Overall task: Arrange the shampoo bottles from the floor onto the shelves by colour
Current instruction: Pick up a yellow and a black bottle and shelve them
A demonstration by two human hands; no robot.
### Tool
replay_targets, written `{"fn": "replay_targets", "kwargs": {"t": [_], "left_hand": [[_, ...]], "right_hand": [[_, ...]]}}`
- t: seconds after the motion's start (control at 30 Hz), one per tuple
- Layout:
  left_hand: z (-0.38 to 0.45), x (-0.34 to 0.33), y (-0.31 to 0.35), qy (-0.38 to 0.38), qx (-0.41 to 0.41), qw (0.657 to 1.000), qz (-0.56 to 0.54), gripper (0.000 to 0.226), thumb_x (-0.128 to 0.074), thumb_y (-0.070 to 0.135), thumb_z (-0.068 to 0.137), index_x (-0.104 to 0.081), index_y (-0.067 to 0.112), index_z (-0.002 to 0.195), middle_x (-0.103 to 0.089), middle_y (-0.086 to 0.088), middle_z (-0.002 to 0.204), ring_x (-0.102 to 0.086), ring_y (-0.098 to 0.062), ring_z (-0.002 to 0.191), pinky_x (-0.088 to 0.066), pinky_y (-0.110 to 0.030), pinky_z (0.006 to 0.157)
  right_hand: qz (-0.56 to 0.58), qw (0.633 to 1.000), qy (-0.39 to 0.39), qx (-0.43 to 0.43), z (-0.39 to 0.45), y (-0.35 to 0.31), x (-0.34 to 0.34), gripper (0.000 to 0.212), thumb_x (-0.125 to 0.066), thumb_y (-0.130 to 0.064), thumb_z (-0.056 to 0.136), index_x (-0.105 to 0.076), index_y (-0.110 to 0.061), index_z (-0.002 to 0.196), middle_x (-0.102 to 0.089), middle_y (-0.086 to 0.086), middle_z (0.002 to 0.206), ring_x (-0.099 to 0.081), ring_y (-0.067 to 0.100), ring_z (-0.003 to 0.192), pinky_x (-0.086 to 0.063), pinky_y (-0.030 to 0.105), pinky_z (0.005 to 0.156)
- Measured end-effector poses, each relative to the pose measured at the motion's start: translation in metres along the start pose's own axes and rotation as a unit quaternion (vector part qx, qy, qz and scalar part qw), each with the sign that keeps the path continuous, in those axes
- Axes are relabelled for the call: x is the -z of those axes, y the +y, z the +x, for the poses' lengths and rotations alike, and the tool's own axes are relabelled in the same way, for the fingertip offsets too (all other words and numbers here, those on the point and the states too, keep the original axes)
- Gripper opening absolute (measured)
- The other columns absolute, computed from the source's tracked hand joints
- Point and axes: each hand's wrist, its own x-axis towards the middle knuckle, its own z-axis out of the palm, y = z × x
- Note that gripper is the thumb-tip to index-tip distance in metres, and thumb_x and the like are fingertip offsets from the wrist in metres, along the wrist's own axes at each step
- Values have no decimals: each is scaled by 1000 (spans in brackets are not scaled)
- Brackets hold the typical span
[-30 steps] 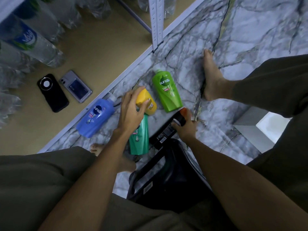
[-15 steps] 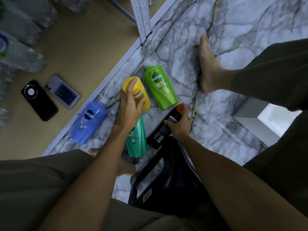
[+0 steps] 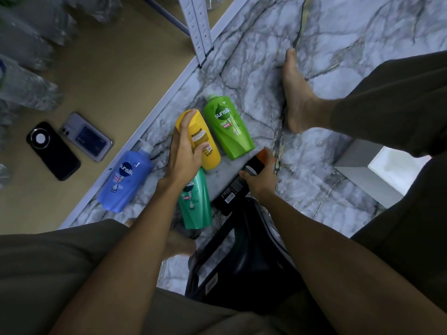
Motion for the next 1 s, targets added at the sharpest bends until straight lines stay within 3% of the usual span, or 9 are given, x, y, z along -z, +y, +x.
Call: {"fn": "replay_targets", "kwargs": {"t": [0.1,0.17,0.33,0.47,0.57,0.7,0.83,0.93,1.0], "left_hand": [[-5,4,0,18,18,1000,4,81,-70,7,89,-26,33,151,-40,-9,149,-55,-11,121,-49,-40,102],[-8,9,2,29,24,999,-6,83,-72,10,87,-23,38,148,-46,-9,146,-56,-24,121,-50,-49,100],[-15,27,11,22,30,999,-20,81,-75,10,87,-24,39,144,-57,-17,129,-63,-19,100,-54,-22,85],[-28,47,25,30,30,999,-34,82,-75,14,88,-24,48,143,-57,-15,130,-64,-27,106,-56,-50,91],[-38,64,38,44,11,998,-31,82,-75,18,88,-24,48,144,-58,-7,130,-64,-24,106,-56,-52,91],[-49,94,61,80,-23,996,-22,81,-75,21,89,-25,48,145,-55,-4,136,-62,-22,112,-55,-49,94],[-57,132,84,103,-62,992,-23,80,-75,26,89,-26,54,145,-56,-4,134,-62,-23,113,-56,-48,92],[-65,162,112,121,-87,989,-22,78,-74,24,90,-25,52,145,-62,14,117,-66,-2,96,-56,-20,82],[-72,182,135,153,-112,982,-11,79,-75,23,89,-25,51,144,-60,18,113,-66,-1,93,-56,-22,82]], "right_hand": [[-17,998,-31,44,-1,-8,6,97,-81,-11,83,-23,-27,158,-55,7,141,-59,17,114,-41,16,85],[-38,996,-34,78,-3,-15,9,97,-80,-11,83,-22,-27,159,-55,5,141,-59,15,111,-40,14,83],[-49,986,-44,153,-12,-34,18,99,-79,-14,83,-19,-38,157,-56,3,136,-63,17,103,-53,35,91],[-74,972,-69,211,-19,-62,28,102,-78,-15,86,-11,-39,159,-68,11,122,-68,29,99,-55,36,80],[-80,957,-100,259,-25,-90,36,104,-78,-15,87,-8,-48,157,-66,12,125,-67,30,103,-57,45,85],[-78,927,-126,344,-38,-135,47,97,-76,-12,89,-16,-40,159,-60,8,137,-62,25,115,-52,31,90],[-63,897,-119,421,-54,-186,57,95,-78,-12,87,-22,-42,157,-67,2,117,-62,6,98,-51,11,82],[-45,874,-124,467,-73,-232,66,95,-78,-15,87,-22,-47,155,-66,-7,117,-64,5,101,-56,22,84],[-35,856,-126,501,-89,-263,72,94,-78,-17,87,-22,-51,154,-65,-9,121,-65,8,103,-57,27,86]]}}
